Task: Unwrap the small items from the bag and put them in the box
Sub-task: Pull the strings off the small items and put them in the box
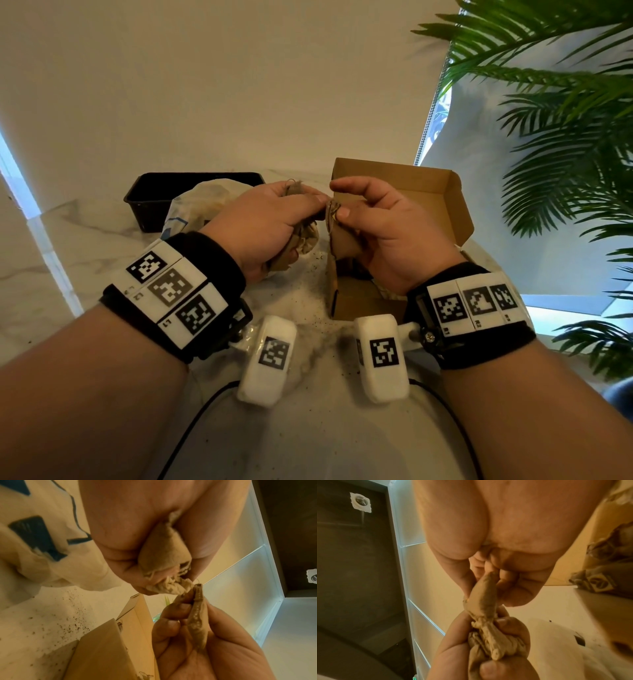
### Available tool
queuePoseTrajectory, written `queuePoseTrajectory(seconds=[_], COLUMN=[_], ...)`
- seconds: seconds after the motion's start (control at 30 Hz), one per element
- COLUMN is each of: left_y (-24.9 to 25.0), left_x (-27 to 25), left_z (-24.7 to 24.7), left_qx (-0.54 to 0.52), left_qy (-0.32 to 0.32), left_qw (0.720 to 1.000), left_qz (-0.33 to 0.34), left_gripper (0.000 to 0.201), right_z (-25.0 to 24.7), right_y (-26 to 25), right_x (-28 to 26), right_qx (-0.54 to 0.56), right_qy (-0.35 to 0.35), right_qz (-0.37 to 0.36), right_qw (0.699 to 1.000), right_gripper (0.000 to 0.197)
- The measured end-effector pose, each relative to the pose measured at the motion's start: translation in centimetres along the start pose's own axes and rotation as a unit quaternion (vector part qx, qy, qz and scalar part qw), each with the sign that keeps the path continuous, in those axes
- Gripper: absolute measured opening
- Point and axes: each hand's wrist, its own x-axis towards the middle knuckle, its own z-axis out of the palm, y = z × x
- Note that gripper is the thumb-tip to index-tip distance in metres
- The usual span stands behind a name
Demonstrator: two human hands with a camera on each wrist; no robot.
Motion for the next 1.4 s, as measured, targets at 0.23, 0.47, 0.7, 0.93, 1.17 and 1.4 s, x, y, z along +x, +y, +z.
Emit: queuePoseTrajectory(seconds=[0.23, 0.47, 0.7, 0.93, 1.17, 1.4], left_y=[-0.6, -0.5, -0.1, 0.1, -1.1, -1.9], left_x=[0.5, 0.4, -0.3, -0.6, -0.3, 0.3], left_z=[-0.2, 0.0, 0.6, 1.4, 1.7, 1.7], left_qx=[0.010, 0.096, 0.102, 0.210, 0.350, 0.319], left_qy=[0.010, 0.033, 0.020, -0.005, -0.077, -0.089], left_qw=[1.000, 0.994, 0.993, 0.975, 0.926, 0.933], left_qz=[-0.023, -0.044, -0.064, -0.067, -0.121, -0.142], left_gripper=[0.013, 0.010, 0.018, 0.021, 0.025, 0.024], right_z=[0.2, 0.4, -0.7, -1.9, -1.1, -1.4], right_y=[0.2, -0.1, -1.5, -1.4, -0.7, -0.3], right_x=[0.0, 0.0, -0.1, 0.5, 1.4, 2.1], right_qx=[-0.006, -0.082, -0.124, -0.304, -0.380, -0.347], right_qy=[-0.036, 0.025, 0.152, 0.199, 0.134, 0.124], right_qz=[0.016, 0.016, 0.014, 0.141, 0.235, 0.266], right_qw=[0.999, 0.996, 0.980, 0.921, 0.884, 0.891], right_gripper=[0.032, 0.030, 0.029, 0.020, 0.012, 0.019])
